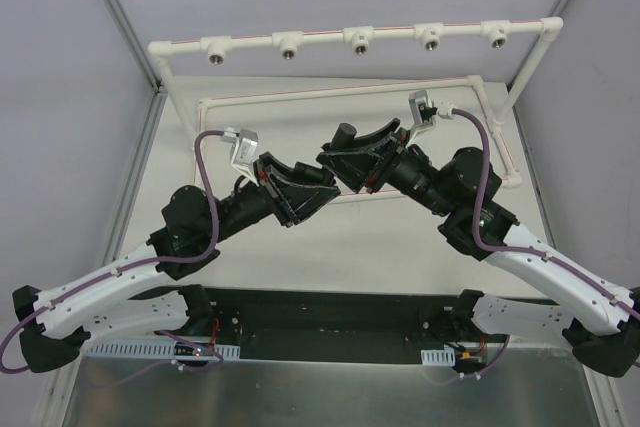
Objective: Install the water faucets
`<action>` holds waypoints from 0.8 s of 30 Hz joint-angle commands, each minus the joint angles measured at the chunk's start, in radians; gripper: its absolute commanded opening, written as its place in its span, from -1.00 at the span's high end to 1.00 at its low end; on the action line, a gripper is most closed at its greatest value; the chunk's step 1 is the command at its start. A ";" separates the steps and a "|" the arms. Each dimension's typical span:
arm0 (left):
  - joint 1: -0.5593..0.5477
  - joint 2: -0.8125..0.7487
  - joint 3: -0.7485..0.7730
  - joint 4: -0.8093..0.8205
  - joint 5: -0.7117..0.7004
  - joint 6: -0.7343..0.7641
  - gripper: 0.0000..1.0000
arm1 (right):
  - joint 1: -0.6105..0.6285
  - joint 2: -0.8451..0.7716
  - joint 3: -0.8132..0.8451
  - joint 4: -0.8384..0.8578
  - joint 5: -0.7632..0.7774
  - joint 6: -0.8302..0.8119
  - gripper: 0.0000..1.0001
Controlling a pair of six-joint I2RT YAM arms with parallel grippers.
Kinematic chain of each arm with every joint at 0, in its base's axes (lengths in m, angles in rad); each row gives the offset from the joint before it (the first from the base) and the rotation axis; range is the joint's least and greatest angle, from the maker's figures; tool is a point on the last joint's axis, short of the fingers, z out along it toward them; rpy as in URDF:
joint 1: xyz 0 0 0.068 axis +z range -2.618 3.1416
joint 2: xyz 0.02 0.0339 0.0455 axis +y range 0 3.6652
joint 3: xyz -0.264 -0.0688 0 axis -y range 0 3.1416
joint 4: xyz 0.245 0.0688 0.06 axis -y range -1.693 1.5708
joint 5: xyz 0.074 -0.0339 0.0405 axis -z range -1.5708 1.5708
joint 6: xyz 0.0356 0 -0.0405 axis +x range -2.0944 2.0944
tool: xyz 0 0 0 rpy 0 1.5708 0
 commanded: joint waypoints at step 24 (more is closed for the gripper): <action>-0.001 0.045 0.176 -0.249 -0.302 0.682 1.00 | 0.003 0.084 0.141 -0.141 0.258 0.088 1.00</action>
